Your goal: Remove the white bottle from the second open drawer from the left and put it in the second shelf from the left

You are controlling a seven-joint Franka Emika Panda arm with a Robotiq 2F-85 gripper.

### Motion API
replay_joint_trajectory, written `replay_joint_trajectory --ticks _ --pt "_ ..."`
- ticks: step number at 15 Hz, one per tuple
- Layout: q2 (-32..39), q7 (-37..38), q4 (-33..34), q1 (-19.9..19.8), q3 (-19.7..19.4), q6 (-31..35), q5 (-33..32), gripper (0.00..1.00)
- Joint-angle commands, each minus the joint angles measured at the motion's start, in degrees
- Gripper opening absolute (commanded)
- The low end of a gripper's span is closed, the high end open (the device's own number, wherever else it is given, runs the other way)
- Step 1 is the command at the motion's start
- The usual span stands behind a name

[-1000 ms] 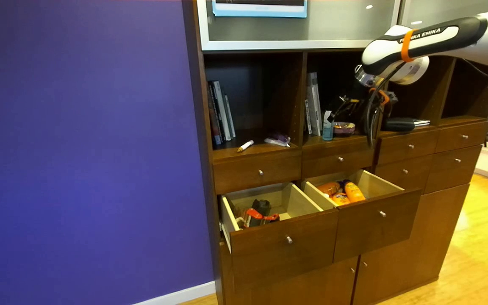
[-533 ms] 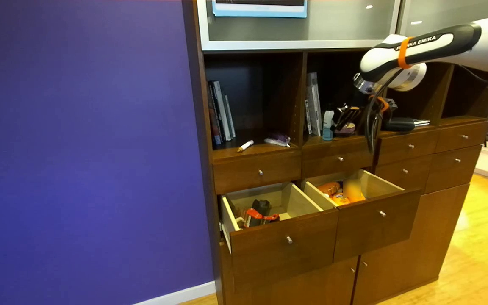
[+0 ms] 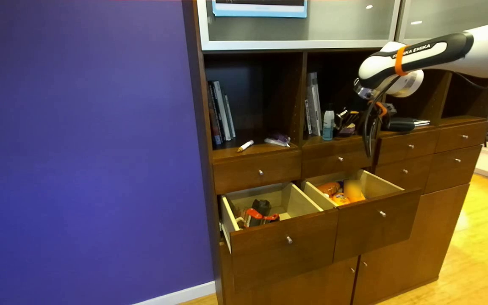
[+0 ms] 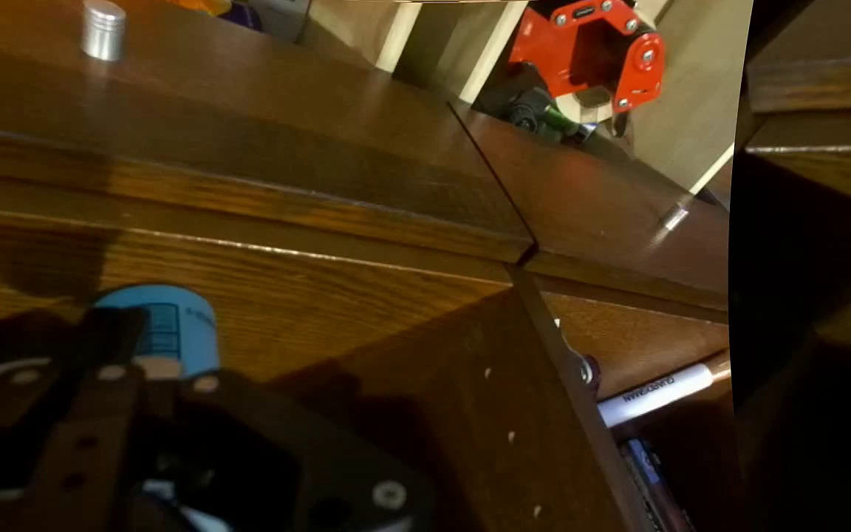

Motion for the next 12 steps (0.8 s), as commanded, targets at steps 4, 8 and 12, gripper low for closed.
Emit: replay_joint_trajectory --ticks 4,8,12 --pt "1.6 -0.7 0.5 -1.7 2.7 5.0 1.2 0.00" --pt "2.1 -1.4 0.3 -2.6 4.1 6.3 2.3 0.00" --pt "1.0 -0.9 -1.3 -2.8 4.3 4.1 1.2 0.00"
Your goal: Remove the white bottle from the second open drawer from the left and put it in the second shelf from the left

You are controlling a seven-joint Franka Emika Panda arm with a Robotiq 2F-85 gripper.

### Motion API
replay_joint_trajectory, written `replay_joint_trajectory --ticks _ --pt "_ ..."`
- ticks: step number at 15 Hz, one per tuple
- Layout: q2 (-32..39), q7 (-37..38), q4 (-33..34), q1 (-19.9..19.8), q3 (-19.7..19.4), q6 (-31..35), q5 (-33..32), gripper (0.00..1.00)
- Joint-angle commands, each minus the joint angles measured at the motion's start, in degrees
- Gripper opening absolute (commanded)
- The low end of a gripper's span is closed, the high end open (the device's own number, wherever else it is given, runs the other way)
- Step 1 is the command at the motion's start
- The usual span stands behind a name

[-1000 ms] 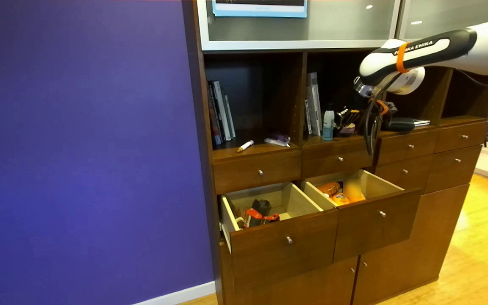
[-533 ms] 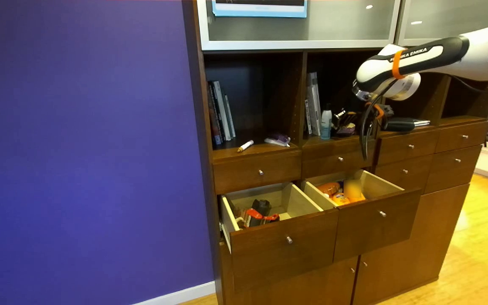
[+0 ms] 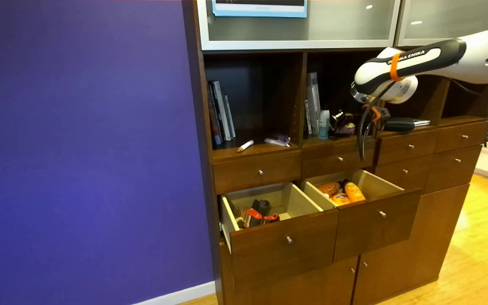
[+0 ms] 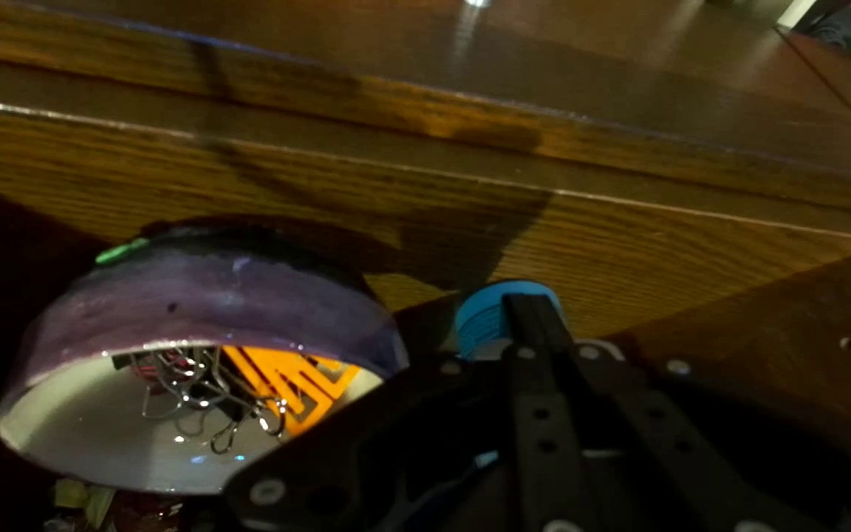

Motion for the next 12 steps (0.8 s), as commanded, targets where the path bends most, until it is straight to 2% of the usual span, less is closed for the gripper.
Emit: replay_joint_trajectory --ticks 1,5,6,8,12 --pt "-1.9 -0.1 -2.6 -0.7 0.9 -1.9 -0.3 0.00" --pt "-9.2 -0.3 -11.5 -0.1 0.9 -3.8 -0.7 0.00" --pt "-11.7 0.3 -14.4 0.4 0.5 -3.5 -1.7 0.26" --pt "-16.9 0.6 -20.0 1.0 0.0 -3.4 -2.3 0.33" --pt "-28.3 -0.6 -31.2 1.8 -1.2 -3.4 -2.7 0.62"
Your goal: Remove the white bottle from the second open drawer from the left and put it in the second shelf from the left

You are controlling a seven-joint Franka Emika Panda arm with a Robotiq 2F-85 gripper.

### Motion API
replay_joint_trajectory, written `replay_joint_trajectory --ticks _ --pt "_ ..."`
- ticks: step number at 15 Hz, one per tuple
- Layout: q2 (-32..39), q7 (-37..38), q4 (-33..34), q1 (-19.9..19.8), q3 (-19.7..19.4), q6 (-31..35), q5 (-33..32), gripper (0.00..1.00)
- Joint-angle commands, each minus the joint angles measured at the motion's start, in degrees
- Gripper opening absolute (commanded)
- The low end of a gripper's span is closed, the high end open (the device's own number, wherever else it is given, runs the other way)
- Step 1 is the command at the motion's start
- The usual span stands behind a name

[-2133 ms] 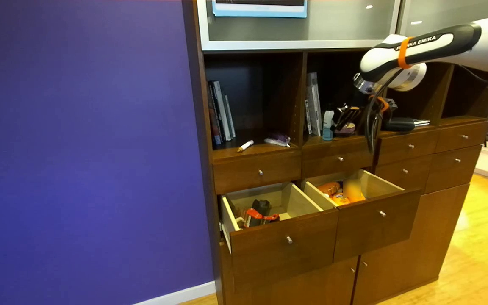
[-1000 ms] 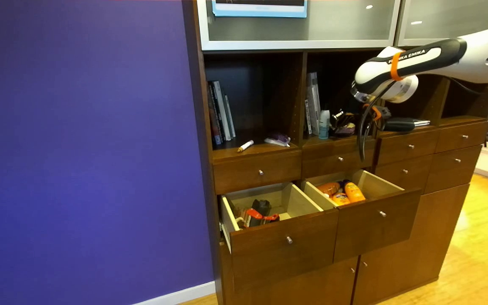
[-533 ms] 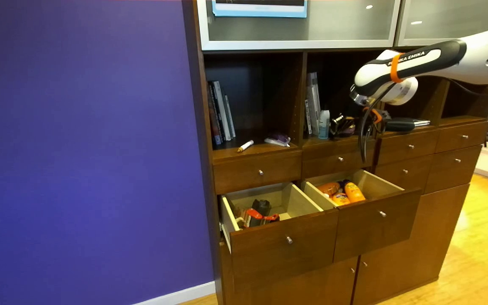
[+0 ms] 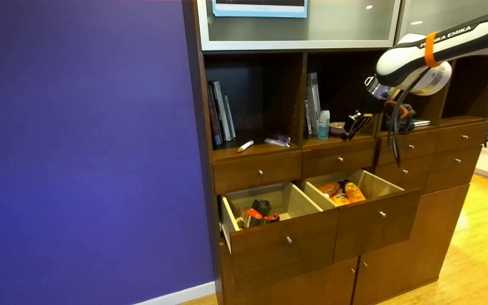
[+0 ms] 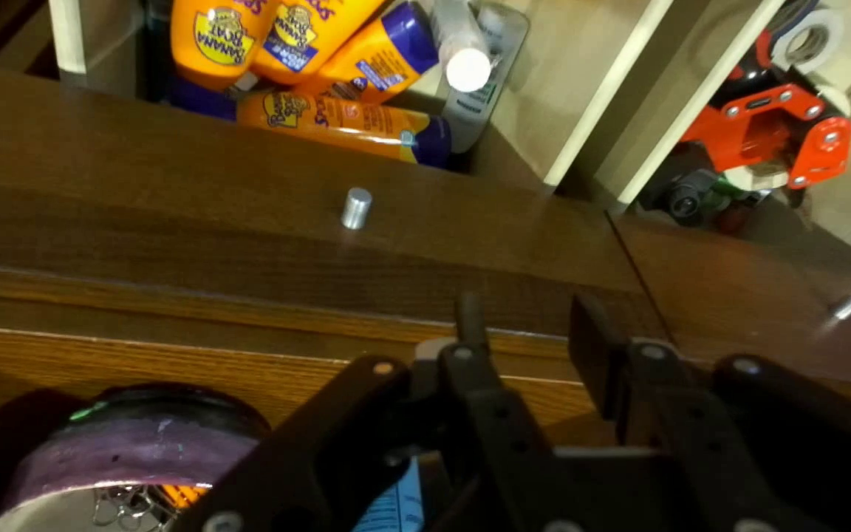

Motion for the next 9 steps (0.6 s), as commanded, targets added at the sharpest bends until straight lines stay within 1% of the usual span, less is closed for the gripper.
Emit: replay_joint_trajectory --ticks 1,5,7,9 --pt "-13.7 -1.0 -14.0 1.4 -1.9 0.9 -1.4 0.68" --pt "-24.9 -0.9 -23.9 3.2 -3.8 0.7 -4.1 0.96" --pt "-29.5 -1.0 -27.9 4.5 -4.4 -0.1 -6.3 1.00" --pt "-33.1 -1.4 -31.3 6.0 -5.0 -0.3 -7.5 1.00"
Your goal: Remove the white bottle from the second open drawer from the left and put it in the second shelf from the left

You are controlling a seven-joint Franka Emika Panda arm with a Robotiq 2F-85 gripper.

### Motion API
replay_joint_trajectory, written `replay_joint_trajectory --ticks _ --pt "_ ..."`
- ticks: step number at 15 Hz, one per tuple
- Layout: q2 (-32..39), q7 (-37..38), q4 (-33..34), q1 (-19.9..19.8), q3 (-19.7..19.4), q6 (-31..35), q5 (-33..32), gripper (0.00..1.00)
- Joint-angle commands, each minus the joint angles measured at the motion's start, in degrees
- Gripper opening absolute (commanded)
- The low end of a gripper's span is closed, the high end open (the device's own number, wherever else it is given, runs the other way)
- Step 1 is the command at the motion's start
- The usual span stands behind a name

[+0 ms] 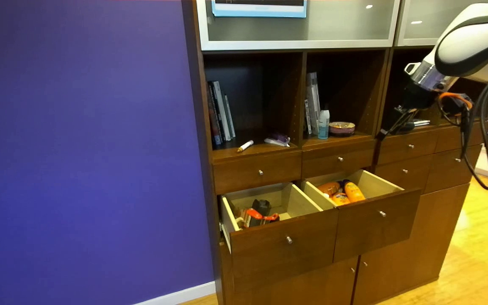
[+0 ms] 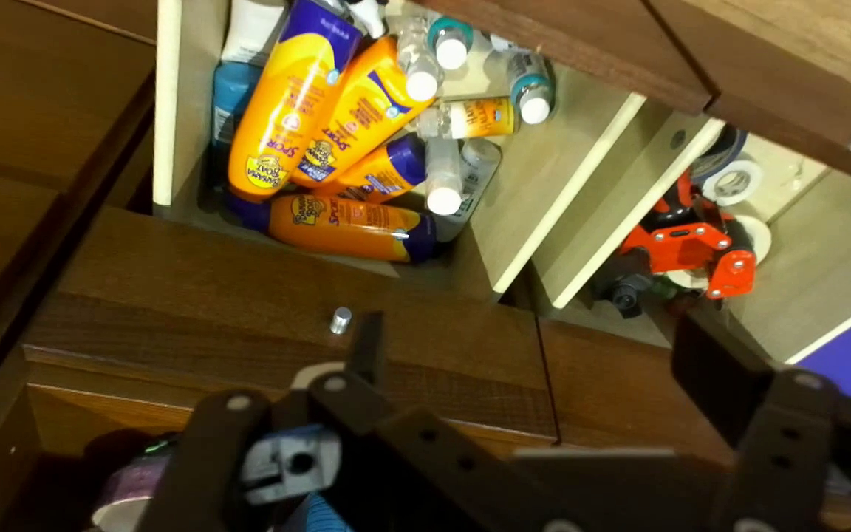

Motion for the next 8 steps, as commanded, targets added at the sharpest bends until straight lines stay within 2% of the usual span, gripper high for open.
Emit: replay_joint_trajectory --ticks 1,2,8 --pt "-8.7 -1.5 -8.7 3.8 -2.2 0.5 -2.7 1.00" --pt "-4.0 0.7 -3.9 4.0 -2.7 0.0 -2.5 1.00" --pt "-4.3 0.6 -4.5 5.0 -3.6 0.0 -2.3 1.00"
